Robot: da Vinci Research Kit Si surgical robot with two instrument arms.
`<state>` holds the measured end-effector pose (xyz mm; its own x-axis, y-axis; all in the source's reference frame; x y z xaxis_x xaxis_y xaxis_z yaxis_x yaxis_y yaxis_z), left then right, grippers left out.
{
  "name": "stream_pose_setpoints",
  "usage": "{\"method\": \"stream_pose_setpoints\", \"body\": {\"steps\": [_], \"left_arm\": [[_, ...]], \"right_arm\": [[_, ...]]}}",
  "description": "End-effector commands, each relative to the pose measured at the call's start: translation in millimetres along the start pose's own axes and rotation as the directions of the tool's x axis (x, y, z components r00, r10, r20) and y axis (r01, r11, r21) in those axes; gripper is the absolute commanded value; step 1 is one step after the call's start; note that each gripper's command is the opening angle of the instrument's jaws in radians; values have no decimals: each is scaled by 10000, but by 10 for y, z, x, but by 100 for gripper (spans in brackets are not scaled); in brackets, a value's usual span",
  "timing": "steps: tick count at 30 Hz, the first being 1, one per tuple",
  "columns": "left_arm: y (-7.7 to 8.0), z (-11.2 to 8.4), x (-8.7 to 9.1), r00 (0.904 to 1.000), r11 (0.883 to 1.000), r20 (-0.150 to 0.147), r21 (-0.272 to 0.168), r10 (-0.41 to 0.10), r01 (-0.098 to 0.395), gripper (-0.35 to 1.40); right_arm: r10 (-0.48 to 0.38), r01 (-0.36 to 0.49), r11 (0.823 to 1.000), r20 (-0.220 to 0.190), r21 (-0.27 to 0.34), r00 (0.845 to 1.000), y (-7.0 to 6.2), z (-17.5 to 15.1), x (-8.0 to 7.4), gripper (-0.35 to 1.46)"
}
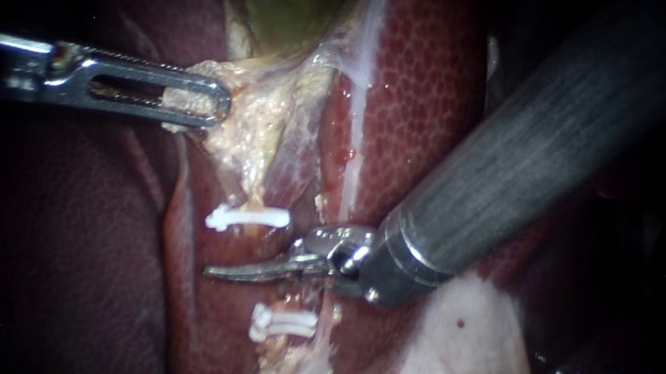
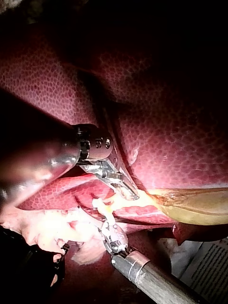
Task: Go back from the cut left tube
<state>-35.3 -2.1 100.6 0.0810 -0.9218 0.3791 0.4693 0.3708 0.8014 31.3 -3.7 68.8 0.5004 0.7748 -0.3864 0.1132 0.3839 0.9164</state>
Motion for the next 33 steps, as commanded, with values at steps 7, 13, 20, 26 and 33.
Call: {"method": "stream_pose_setpoints", "body": {"steps": [7,13,20,26,33], "left_arm": [[0,0,0,10000,10000,-1,0,0,0,-10],[0,0,0,10000,10000,-1,0,0,0,-10],[0,0,0,10000,10000,-1,0,0,0,-10],[0,0,0,10000,10000,-1,1,1,-1,-10],[0,-1,0,10000,10000,-3,5,2,-2,-10]], "right_arm": [[-126,126,9999,-143,35,9998,-1,0,0,-27],[-650,654,9978,-278,114,9975,-4,0,3,52],[-1008,1014,9947,-371,149,9942,-5,1,4,101],[-1424,1433,9895,-434,167,9889,-6,0,3,126],[-3107,2992,9452,-784,-1306,9473,-13,-16,-8,143]]}}
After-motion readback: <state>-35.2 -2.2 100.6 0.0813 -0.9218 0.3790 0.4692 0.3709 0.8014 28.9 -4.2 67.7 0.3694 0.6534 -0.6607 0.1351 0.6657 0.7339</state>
